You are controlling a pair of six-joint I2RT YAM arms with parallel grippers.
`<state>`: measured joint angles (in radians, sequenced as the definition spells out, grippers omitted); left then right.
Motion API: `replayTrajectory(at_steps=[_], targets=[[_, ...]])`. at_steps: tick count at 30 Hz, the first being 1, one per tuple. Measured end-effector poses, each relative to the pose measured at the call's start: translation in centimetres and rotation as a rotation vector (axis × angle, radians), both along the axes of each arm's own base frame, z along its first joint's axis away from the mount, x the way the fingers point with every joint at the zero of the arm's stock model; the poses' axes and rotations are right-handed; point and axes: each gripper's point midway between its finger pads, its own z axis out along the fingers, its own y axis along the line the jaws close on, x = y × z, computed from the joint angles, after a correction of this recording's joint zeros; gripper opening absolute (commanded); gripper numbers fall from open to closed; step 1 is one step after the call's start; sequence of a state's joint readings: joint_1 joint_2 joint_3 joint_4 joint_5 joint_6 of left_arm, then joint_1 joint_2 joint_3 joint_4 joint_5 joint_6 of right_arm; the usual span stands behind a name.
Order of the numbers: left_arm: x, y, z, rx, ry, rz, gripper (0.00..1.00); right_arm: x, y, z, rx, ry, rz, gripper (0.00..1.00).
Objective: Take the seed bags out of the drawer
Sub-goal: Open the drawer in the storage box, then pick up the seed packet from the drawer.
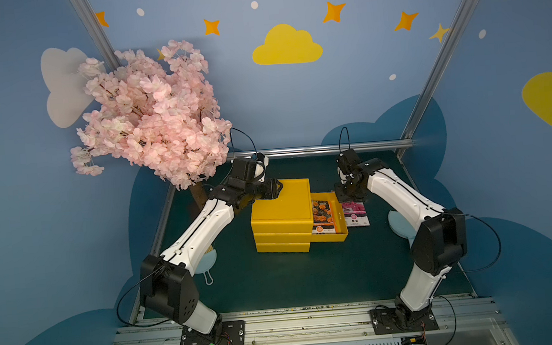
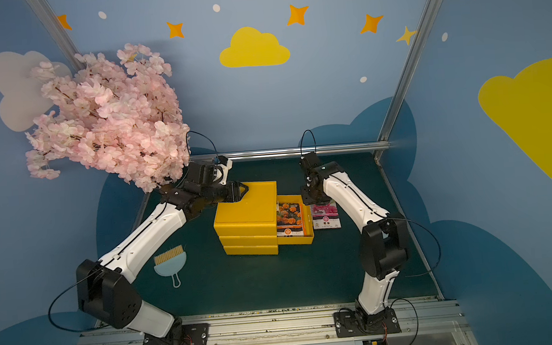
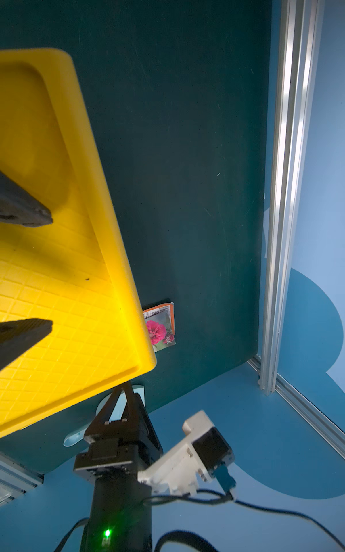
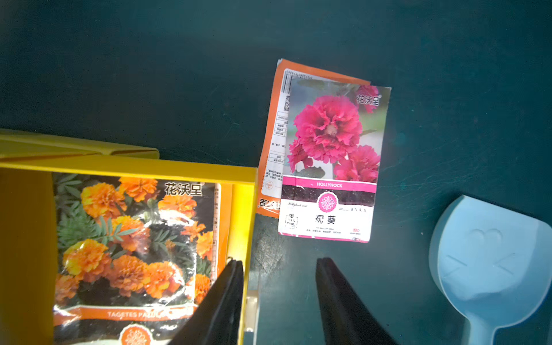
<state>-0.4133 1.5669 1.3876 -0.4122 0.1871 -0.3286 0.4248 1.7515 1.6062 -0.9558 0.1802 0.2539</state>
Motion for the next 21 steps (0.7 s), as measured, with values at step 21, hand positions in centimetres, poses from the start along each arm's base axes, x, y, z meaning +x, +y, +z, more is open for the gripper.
replayTrajectory(at_steps=[21], targets=[[-0.1, 0.0, 0.0, 0.003, -0.003, -0.007, 0.56, -4.2, 5.8, -1.0, 0.126, 0.066, 0.046, 0.48]])
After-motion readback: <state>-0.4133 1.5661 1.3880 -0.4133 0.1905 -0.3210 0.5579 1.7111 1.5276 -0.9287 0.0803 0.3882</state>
